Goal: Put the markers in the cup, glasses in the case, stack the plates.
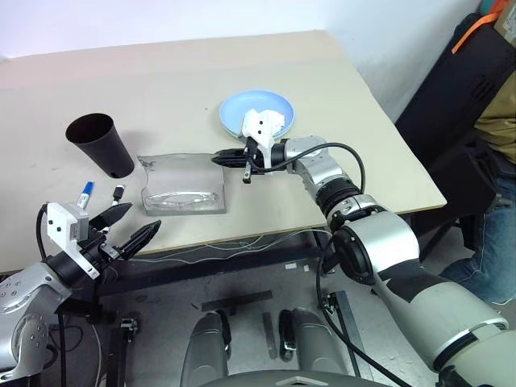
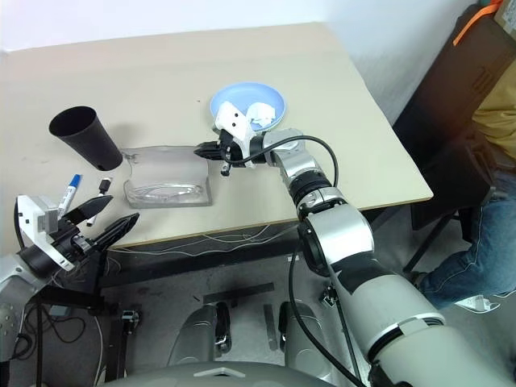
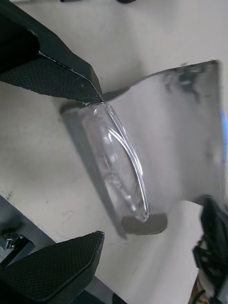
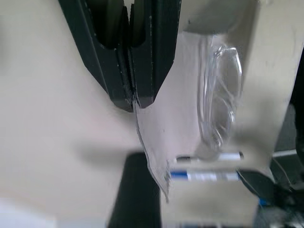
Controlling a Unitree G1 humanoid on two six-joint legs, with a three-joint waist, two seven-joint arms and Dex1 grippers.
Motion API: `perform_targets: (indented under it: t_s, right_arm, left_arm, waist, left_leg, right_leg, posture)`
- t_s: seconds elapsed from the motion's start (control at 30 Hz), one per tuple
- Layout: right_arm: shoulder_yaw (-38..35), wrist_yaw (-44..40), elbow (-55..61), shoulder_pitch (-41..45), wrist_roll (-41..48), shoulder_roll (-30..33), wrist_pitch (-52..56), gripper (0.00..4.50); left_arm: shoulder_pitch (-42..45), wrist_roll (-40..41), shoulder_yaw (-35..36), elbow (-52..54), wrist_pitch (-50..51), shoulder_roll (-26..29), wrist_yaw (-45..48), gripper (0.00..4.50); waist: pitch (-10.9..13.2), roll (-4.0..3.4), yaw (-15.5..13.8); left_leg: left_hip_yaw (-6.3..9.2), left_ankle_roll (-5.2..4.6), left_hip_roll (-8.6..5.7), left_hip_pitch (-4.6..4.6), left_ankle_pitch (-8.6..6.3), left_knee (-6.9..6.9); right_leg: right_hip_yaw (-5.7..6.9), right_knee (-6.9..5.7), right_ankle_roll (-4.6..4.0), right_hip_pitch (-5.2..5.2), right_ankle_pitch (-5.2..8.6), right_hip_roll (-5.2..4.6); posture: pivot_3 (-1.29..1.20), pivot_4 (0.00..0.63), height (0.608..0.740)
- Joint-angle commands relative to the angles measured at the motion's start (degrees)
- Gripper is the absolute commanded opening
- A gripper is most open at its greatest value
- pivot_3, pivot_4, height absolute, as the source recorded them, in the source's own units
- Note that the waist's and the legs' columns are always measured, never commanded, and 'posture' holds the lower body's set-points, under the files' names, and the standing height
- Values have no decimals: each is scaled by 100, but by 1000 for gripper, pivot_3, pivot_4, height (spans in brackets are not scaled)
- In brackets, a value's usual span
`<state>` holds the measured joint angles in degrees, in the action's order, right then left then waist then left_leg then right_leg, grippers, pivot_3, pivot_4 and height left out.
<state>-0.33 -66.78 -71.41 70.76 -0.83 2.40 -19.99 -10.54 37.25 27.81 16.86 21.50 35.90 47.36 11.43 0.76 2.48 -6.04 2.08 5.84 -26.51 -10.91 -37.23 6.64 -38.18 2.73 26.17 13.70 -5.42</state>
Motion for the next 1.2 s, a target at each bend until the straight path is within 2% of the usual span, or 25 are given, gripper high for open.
perform_targets:
  t_s: [0.03,0.17,0.37,0.5,0.7,0.87,1.0,1.13,1.2]
  right_arm:
    - [-56,-113,318,-78,166,37,-444,20]
    - [263,60,253,-144,-159,66,-361,20]
    - [493,776,174,-221,-429,30,-611,20]
    - [585,1384,125,-242,-597,14,-941,20]
    - [692,1666,158,-326,-721,29,-1433,20]
    - [702,1572,172,-361,-690,-30,-1650,20]
    - [828,981,241,-499,-692,-61,-1516,20]
    - [973,1115,284,-602,-843,-49,-1489,926]
    - [972,1055,314,-641,-780,-51,-1494,1616]
  left_arm:
    - [28,-10,74,50,-119,72,32,4500]
    - [43,-28,57,36,-117,54,33,4500]
    - [101,-46,10,-4,-117,49,38,4500]
    - [102,-50,13,-7,-119,49,50,4500]
    - [71,-59,33,10,-124,42,51,4500]
    - [65,-71,18,0,-154,28,52,4500]
    - [67,-76,-13,-4,-166,10,39,4500]
    - [66,-46,-9,8,-143,-3,30,4500]
    - [63,-21,6,18,-129,-6,26,4500]
  waist:
    - [0,0,-2]
    - [0,0,2]
    - [0,0,3]
    - [0,0,3]
    - [0,0,6]
    - [0,0,4]
    - [0,0,6]
    - [0,0,4]
    - [0,0,3]
  left_leg:
    - [0,0,0,0,0,-1]
    - [0,2,0,2,1,-1]
    - [1,3,1,7,1,-1]
    - [1,3,1,7,1,0]
    - [0,3,0,6,2,0]
    - [0,4,1,6,2,0]
    - [1,3,1,8,2,0]
    - [1,3,1,8,2,-1]
    - [1,4,1,7,3,-1]
  right_leg:
    - [0,0,0,0,0,0]
    - [0,-2,-1,0,0,-1]
    - [0,-1,-1,-6,0,-1]
    - [0,-1,-1,-5,0,0]
    - [-2,-2,-1,-3,0,0]
    - [-1,-2,-1,-5,0,0]
    - [-1,-2,-1,-6,0,1]
    - [-2,-2,-1,-7,0,1]
    - [-1,-3,-1,-7,0,1]
  posture:
    - [0,150,706]
    - [0,150,706]
    - [0,150,706]
    - [0,150,706]
    - [0,150,706]
    - [0,150,706]
    - [0,150,706]
    - [0,150,706]
    - [0,150,706]
